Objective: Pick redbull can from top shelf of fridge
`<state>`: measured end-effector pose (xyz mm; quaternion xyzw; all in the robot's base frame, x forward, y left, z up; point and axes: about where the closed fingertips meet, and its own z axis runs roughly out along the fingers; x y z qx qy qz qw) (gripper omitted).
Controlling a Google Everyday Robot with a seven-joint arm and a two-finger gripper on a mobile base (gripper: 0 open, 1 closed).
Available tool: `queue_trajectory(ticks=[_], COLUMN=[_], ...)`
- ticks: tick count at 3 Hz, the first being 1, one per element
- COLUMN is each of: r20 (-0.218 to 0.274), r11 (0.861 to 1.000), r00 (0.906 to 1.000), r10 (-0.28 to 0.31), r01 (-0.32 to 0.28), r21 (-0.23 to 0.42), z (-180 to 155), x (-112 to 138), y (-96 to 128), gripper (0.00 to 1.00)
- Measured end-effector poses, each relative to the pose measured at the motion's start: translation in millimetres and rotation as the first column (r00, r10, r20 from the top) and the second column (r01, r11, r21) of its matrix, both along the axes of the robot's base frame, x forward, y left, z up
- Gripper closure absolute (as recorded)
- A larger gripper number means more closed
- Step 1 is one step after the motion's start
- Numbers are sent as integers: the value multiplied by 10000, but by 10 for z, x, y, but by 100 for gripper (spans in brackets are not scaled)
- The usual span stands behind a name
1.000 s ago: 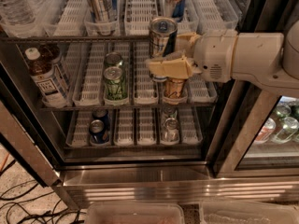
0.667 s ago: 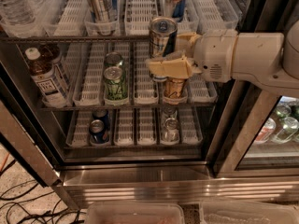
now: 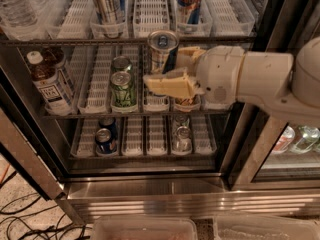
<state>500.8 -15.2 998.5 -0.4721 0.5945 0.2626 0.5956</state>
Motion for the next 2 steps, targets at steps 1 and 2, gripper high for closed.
queue_trajectory(ticks=[1, 2], r20=[-47, -18], r11=[9989, 9980], r00=[9997, 9991], r10=[234, 415], r01=[-231, -414], r21=[410, 468], z=[-176, -166], x=[-367, -449], y=[300, 407], gripper=[100, 100])
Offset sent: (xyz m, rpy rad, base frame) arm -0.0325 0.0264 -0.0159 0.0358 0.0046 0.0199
